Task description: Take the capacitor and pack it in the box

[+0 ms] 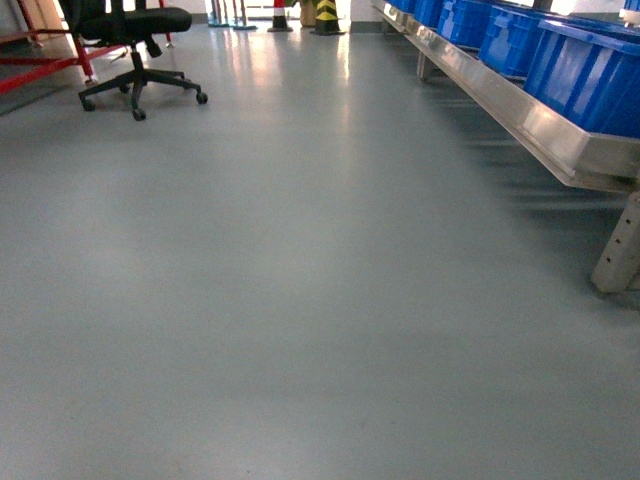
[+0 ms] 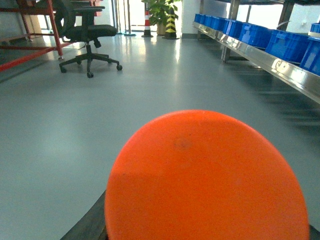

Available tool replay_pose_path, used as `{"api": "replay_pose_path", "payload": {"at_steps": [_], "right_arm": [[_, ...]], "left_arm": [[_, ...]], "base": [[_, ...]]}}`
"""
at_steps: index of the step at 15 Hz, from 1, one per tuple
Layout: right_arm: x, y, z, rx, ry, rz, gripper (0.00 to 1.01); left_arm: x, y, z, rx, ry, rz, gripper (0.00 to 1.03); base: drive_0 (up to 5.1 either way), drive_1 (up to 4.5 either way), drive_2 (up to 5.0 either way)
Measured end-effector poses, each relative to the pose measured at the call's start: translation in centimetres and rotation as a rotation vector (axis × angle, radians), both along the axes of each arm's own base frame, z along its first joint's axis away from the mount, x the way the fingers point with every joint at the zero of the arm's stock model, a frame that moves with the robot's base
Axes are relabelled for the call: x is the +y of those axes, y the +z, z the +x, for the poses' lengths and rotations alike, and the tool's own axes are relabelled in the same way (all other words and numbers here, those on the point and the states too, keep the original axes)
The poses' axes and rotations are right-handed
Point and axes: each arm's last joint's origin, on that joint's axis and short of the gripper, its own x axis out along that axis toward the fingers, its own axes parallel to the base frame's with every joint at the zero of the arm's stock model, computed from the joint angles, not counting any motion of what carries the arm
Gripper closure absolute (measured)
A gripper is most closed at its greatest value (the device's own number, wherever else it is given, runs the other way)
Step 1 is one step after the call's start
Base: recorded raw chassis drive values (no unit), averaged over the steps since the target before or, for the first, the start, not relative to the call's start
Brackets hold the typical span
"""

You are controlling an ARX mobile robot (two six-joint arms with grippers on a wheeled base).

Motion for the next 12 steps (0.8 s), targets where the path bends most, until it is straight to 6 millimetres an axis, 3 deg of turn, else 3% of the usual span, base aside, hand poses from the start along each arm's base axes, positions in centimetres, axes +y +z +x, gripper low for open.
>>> {"api": "replay_pose_path", "payload": {"at_steps": [12], "right_arm": [[0.00,0.03,0.00,-0.003,0.000,0.000,0.03]], "left_arm": [[0.00,0.01,0.00,-0.001,0.001,0.000,0.59]], "base": [[-5.0,2.46,2.5]]}}
